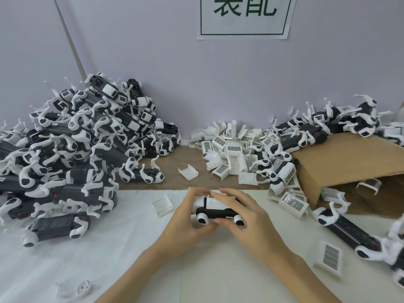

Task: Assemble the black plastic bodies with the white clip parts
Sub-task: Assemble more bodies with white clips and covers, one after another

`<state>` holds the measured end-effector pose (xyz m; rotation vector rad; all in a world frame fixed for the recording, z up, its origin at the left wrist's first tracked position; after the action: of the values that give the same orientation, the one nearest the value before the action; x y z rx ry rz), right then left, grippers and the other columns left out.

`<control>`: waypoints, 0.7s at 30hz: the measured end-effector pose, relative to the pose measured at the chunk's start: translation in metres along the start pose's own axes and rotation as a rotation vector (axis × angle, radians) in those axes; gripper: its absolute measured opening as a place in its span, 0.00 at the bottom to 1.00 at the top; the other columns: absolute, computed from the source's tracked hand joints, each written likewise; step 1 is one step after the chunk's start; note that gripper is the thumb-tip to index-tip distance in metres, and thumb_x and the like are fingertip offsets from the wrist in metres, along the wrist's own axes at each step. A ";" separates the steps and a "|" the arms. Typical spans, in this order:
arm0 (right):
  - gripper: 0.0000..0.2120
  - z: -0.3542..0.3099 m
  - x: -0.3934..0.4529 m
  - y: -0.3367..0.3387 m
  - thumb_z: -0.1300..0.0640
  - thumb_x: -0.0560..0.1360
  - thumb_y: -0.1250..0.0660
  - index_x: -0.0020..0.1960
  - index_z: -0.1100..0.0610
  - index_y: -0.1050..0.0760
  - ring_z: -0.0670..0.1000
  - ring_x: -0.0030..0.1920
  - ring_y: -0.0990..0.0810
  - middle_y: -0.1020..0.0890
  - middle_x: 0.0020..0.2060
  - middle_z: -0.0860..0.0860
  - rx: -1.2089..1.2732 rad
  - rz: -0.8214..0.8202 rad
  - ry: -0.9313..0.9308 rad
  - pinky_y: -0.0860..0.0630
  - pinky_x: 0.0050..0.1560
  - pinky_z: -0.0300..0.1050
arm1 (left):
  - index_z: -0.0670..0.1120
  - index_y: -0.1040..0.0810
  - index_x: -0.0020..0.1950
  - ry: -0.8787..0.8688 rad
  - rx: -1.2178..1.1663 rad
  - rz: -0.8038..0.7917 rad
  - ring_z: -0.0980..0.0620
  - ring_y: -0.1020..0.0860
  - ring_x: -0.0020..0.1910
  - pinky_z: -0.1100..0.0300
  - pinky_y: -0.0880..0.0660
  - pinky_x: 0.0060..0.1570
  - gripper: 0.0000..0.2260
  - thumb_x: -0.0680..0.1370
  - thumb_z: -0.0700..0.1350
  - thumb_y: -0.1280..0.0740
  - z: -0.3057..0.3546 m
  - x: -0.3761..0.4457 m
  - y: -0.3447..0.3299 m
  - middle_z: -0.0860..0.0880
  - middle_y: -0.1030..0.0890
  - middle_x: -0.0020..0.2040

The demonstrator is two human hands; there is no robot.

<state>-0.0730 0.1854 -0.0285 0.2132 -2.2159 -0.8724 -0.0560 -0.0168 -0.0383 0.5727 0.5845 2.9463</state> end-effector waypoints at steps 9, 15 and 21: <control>0.14 -0.005 0.004 0.004 0.62 0.81 0.31 0.63 0.48 0.21 0.50 0.64 0.21 0.20 0.60 0.43 0.196 0.012 -0.012 0.24 0.62 0.46 | 0.57 0.31 0.70 0.012 -0.026 0.006 0.50 0.16 0.54 0.53 0.19 0.57 0.28 0.77 0.43 0.22 0.000 0.000 -0.001 0.52 0.18 0.56; 0.12 0.000 0.007 0.006 0.61 0.81 0.30 0.61 0.48 0.22 0.49 0.63 0.23 0.23 0.59 0.39 0.168 -0.056 0.021 0.23 0.58 0.48 | 0.53 0.30 0.69 0.009 -0.059 -0.003 0.50 0.16 0.51 0.57 0.20 0.54 0.25 0.78 0.41 0.22 0.002 0.000 -0.002 0.51 0.17 0.54; 0.13 -0.003 0.000 0.003 0.62 0.80 0.29 0.63 0.52 0.21 0.48 0.67 0.24 0.23 0.65 0.45 -0.009 0.022 0.118 0.22 0.60 0.50 | 0.58 0.29 0.71 0.021 -0.076 -0.028 0.52 0.18 0.52 0.57 0.21 0.57 0.23 0.80 0.47 0.24 0.003 -0.002 0.000 0.55 0.18 0.58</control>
<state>-0.0707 0.1858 -0.0255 0.2296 -2.1010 -0.8371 -0.0530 -0.0165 -0.0366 0.5221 0.4760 2.9370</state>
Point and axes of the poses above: each hand's wrist, its own x-axis towards the middle knuckle, its own y-axis out of the back of the hand, z = x × y, the point moved 1 cm from there along x, towards the middle knuckle
